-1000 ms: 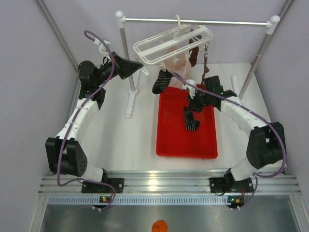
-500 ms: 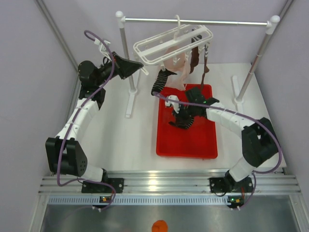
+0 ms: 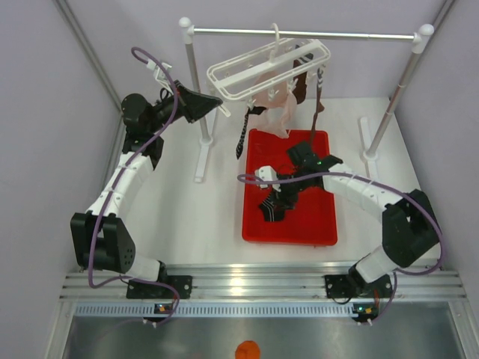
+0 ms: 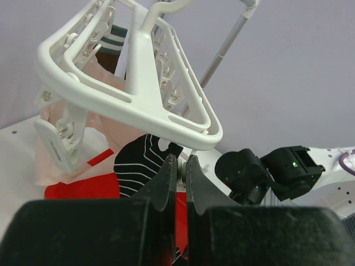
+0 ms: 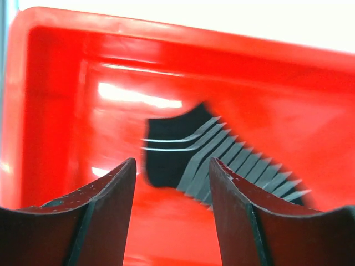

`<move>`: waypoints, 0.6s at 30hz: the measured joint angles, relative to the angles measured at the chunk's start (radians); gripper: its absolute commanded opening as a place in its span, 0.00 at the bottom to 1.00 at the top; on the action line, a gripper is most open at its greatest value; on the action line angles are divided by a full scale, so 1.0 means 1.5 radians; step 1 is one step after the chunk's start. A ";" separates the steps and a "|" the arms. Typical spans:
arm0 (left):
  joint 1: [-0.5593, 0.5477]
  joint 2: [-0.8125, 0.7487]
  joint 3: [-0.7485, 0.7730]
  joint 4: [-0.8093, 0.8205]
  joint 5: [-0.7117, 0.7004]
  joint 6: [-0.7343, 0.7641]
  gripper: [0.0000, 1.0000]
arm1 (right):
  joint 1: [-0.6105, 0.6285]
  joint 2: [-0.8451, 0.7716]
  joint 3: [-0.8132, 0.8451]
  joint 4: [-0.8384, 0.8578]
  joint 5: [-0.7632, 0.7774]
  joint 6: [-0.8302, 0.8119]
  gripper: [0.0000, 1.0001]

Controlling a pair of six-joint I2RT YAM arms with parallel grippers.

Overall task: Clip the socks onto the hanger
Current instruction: Adjust the sock in the bin, then pick up the sock from the bin.

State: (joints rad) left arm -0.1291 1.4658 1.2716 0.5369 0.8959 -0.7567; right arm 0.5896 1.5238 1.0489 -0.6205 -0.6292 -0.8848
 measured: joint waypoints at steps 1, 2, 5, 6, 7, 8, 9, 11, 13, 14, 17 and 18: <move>0.000 0.000 0.000 0.000 0.000 0.000 0.00 | -0.006 0.007 0.021 -0.018 -0.006 -0.046 0.57; 0.000 0.000 0.000 0.000 0.000 0.000 0.00 | -0.011 0.017 0.043 -0.038 -0.009 -0.089 0.59; 0.000 0.000 0.000 0.000 0.000 0.000 0.00 | -0.014 0.077 0.119 -0.096 -0.020 -0.202 0.69; 0.000 0.000 0.000 0.000 0.000 0.001 0.00 | -0.014 0.108 0.144 -0.108 -0.022 -0.230 0.73; 0.000 0.000 0.000 -0.001 0.000 0.001 0.00 | -0.012 0.134 0.158 -0.111 -0.021 -0.247 0.73; 0.000 0.000 0.000 -0.001 0.000 0.001 0.00 | -0.011 0.156 0.164 -0.112 -0.019 -0.261 0.73; 0.000 0.000 0.000 -0.002 0.000 0.001 0.00 | -0.010 0.174 0.165 -0.113 -0.015 -0.271 0.73; 0.000 0.000 0.000 -0.005 0.000 0.002 0.00 | -0.007 0.203 0.158 -0.114 -0.005 -0.288 0.72; 0.000 0.000 0.000 -0.010 0.000 0.006 0.00 | -0.001 0.215 0.138 -0.113 0.009 -0.300 0.70; 0.000 0.000 0.000 -0.012 0.000 0.007 0.00 | 0.003 0.215 0.127 -0.113 0.017 -0.304 0.68; 0.000 0.000 0.000 -0.015 0.000 0.011 0.00 | 0.017 0.216 0.106 -0.106 0.045 -0.306 0.61; 0.000 0.000 0.000 -0.015 0.000 0.011 0.00 | 0.021 0.216 0.105 -0.103 0.053 -0.306 0.58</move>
State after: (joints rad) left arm -0.1291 1.4658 1.2716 0.5144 0.8959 -0.7403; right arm 0.6205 1.8477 1.2064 -0.7750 -0.5499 -1.3437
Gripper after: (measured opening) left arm 0.058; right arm 0.629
